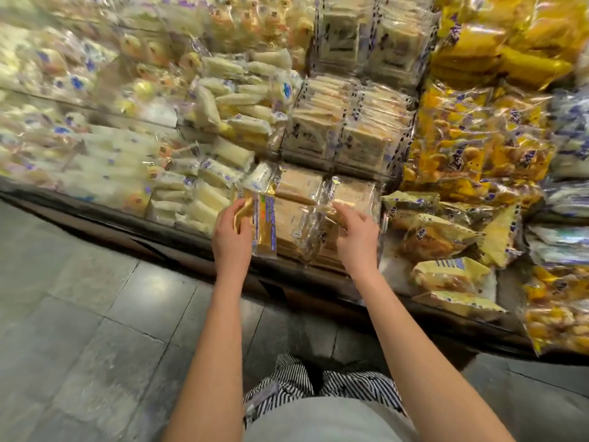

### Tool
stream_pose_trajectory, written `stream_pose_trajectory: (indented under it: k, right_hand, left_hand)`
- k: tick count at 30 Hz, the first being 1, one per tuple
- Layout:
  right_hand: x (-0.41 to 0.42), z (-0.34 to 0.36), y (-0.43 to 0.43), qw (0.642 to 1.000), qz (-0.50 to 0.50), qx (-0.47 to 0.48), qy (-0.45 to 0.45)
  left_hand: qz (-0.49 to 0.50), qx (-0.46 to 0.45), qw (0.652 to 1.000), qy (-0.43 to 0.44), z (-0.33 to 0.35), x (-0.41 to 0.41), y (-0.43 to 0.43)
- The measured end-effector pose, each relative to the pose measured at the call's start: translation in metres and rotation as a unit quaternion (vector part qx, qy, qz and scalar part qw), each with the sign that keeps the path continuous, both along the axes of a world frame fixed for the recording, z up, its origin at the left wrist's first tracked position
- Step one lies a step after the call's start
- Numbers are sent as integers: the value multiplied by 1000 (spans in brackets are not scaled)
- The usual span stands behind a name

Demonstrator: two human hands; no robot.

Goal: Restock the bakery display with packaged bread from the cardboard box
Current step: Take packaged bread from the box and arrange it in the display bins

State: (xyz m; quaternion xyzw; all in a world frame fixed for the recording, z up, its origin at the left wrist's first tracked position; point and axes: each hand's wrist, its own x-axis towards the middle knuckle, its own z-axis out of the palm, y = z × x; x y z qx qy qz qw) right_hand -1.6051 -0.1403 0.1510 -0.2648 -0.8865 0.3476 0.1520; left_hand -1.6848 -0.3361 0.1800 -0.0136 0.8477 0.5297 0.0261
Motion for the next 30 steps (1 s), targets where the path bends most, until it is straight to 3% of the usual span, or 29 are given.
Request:
stream_pose_trajectory:
  k: [3, 6, 10, 21, 23, 27, 30]
  right_hand:
    - [-5, -11, -20, 999, -12, 35, -11]
    - [3, -28, -34, 995, -27, 46, -79]
    - [14, -43, -46, 988, -37, -4, -148]
    - [4, -43, -41, 986, -129, -48, -97]
    - [-5, -36, -25, 985, -100, -40, -134]
    - [-28, -17, -1, 968, 52, -68, -235]
    - [-39, -11, 5, 947, 99, -7, -306]
  left_hand:
    - [-43, 3, 999, -6, -6, -21, -10]
    - [-67, -8, 998, -9, -13, -37, -15]
    - [-84, 12, 996, -11, -16, -48, -15]
    - [-127, 27, 992, 8, -26, -65, -20]
    - [-132, 23, 991, 10, -26, -65, -23]
    - [-141, 16, 990, 10, -28, -62, -28]
    - [-155, 9, 988, 5, -32, -58, -29]
